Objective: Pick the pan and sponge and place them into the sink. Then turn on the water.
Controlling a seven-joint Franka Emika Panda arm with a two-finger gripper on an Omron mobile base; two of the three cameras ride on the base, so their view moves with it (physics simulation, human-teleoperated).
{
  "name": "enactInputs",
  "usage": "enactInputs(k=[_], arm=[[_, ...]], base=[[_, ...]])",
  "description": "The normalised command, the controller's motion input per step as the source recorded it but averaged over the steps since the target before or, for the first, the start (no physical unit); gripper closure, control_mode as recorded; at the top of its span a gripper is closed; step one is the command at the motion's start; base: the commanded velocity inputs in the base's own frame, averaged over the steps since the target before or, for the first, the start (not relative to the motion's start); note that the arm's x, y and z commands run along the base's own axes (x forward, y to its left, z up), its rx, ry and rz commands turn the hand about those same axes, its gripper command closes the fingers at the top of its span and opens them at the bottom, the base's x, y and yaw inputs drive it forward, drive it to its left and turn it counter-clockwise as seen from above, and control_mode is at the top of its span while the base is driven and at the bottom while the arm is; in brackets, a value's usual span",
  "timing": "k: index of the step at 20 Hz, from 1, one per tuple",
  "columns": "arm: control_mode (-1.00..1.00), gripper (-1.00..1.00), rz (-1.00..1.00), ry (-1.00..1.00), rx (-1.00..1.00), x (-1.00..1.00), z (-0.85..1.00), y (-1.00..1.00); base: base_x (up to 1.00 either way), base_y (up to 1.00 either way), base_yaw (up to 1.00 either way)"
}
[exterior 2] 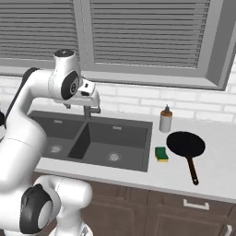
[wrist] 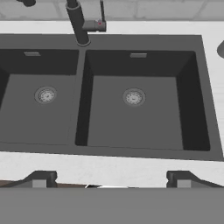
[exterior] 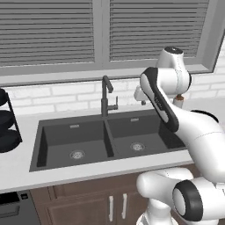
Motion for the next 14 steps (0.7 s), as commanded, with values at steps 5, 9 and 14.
enactInputs(k=[5, 9, 14], arm=[[1.0, -1.0, 0.0, 0.0, 0.0, 0.0, 0.0, 0.0], [1.0, -1.0, 0.0, 0.0, 0.0, 0.0, 0.0, 0.0], [1.0, -1.0, 0.0, 0.0, 0.0, 0.0, 0.0, 0.0]], base=[[0.02, -0.16, 0.0], [0.01, -0.02, 0.0], [0.08, 0.0, 0.0]])
